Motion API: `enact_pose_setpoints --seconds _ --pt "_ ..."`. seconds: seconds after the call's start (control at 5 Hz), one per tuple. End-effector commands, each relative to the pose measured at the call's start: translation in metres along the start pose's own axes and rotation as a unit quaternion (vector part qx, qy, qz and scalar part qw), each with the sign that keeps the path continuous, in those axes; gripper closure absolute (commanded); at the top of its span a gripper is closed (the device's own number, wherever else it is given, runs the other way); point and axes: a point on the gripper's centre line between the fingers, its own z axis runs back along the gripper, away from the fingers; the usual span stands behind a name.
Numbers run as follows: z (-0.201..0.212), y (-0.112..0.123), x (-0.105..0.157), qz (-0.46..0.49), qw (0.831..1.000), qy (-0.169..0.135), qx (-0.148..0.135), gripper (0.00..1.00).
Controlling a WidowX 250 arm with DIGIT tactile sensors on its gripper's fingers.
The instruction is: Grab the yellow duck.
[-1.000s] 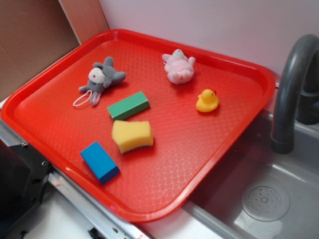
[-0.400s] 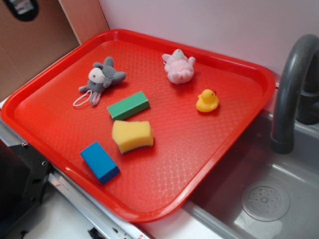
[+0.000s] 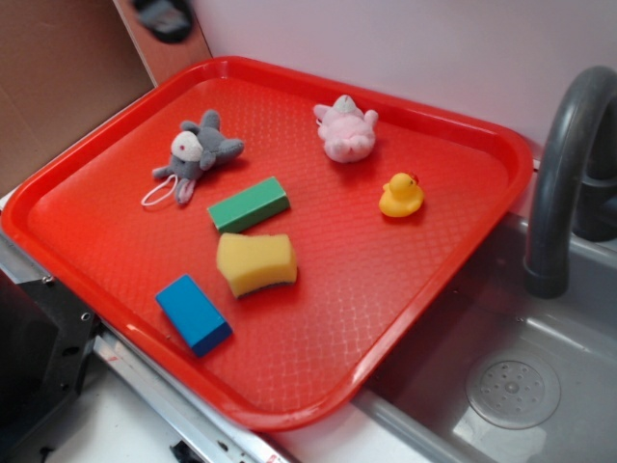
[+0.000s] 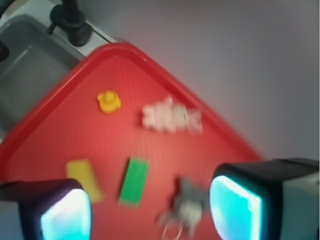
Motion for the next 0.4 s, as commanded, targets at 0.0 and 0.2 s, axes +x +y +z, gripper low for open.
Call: enact_pose_setpoints --seconds 0.0,0.2 --pt "-0.064 -0.033 0.07 -0.134 0.991 0.01 -0.002 0.0" --pt "-0.109 -0.036 0.078 -0.147 0.987 0.047 -0.034 0.0"
